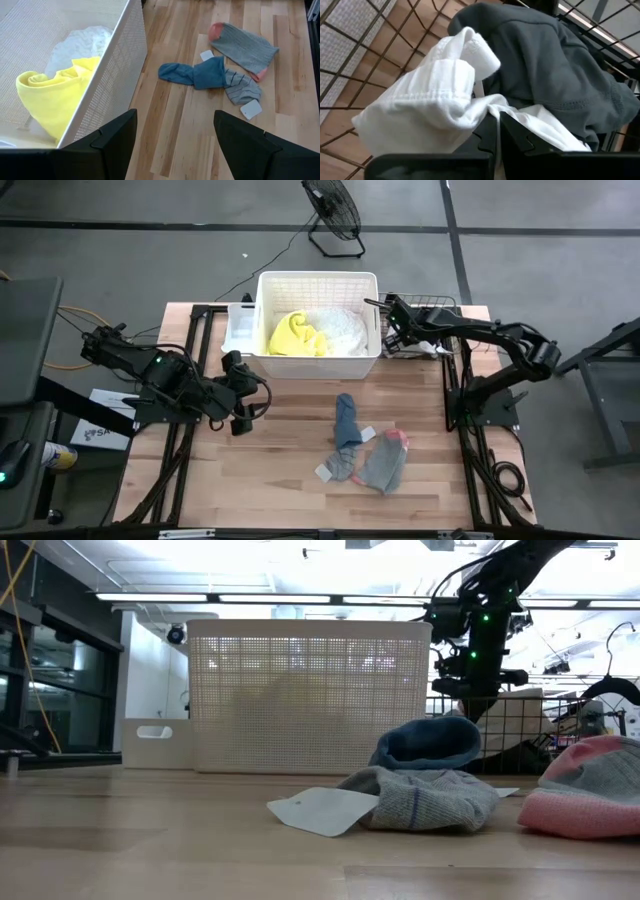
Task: Pick & Place Cloths
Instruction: Put the white shorts into the wire basket, then put the pink and gray sock into the white bin
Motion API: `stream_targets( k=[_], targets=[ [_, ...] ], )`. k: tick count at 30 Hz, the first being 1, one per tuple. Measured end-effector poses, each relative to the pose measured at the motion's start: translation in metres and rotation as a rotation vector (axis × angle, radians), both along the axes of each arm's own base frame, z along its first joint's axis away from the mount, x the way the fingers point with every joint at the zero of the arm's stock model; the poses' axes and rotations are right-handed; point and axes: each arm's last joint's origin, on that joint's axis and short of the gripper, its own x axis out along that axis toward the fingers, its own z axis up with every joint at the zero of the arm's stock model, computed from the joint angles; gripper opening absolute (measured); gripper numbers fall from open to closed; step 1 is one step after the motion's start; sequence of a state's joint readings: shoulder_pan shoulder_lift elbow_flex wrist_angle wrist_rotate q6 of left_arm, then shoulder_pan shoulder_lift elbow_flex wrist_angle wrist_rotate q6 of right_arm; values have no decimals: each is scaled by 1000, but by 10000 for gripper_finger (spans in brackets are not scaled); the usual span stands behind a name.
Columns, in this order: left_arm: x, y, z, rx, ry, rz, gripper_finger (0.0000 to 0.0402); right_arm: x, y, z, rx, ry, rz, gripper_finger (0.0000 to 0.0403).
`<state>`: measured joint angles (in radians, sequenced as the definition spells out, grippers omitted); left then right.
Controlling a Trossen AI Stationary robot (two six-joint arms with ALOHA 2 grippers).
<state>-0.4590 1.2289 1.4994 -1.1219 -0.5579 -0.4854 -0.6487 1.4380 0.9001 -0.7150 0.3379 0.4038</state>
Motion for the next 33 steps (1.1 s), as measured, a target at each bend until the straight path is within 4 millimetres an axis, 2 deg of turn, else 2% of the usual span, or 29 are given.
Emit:
stream_targets(
  k=[3,6,15,19,26,33],
  targets=[
    [0,0,0,1,3,0,257,0,0,0,13,-8,13,6],
    [0,0,0,2,4,0,257,1,1,0,22,-15,18,25],
    [0,0,0,2,4,0,257,1,1,0,29,-28,6,143],
    [0,0,-3,6,12,0,257,2,2,0,70,-60,24,176],
    [2,-1,-16,24,52,1,257,0,4,4,66,-73,48,183],
    [2,-1,-20,26,65,6,257,-11,13,36,-21,-190,62,180]
  ],
)
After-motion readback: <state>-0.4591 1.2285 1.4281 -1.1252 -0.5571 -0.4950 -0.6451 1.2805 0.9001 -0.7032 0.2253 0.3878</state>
